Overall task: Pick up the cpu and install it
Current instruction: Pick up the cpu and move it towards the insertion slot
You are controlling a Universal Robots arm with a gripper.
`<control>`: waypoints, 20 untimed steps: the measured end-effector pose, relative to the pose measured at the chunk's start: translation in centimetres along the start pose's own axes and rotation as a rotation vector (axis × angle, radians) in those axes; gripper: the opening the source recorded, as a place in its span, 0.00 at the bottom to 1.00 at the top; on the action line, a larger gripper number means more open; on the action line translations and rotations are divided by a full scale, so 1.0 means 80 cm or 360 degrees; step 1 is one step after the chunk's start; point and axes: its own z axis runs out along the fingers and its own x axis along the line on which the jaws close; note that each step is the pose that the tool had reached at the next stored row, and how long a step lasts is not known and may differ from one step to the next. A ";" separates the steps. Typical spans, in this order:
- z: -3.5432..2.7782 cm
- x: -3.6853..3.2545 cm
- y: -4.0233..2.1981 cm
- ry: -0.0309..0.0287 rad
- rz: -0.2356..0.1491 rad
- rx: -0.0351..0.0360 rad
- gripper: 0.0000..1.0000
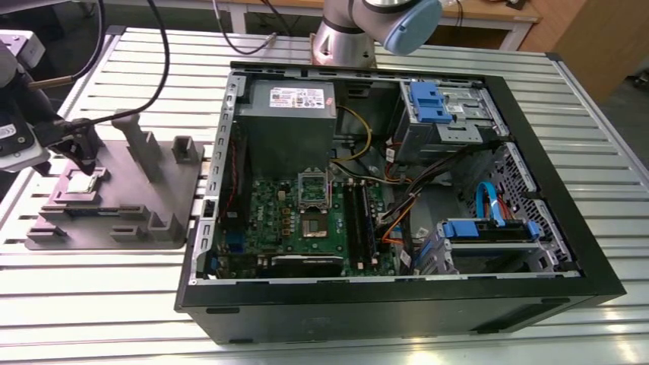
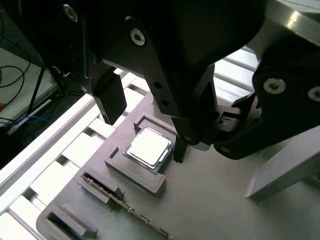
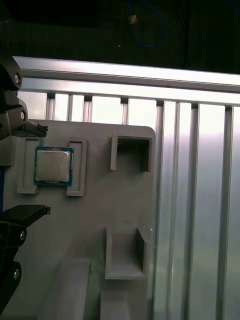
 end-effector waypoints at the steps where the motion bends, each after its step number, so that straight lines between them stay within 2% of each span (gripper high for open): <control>1: 0.0008 0.0001 0.0000 0.00003 0.0002 0.0007 0.65; 3: 0.0020 0.0000 -0.0001 0.00011 0.0007 0.0030 0.65; 4: 0.0033 0.0000 -0.0002 0.00005 0.0011 0.0037 0.65; 10: 0.0120 -0.0002 -0.0002 -0.00030 0.0078 0.0036 0.65; 20: 0.0319 -0.0004 -0.0004 -0.00036 0.0073 0.0032 0.65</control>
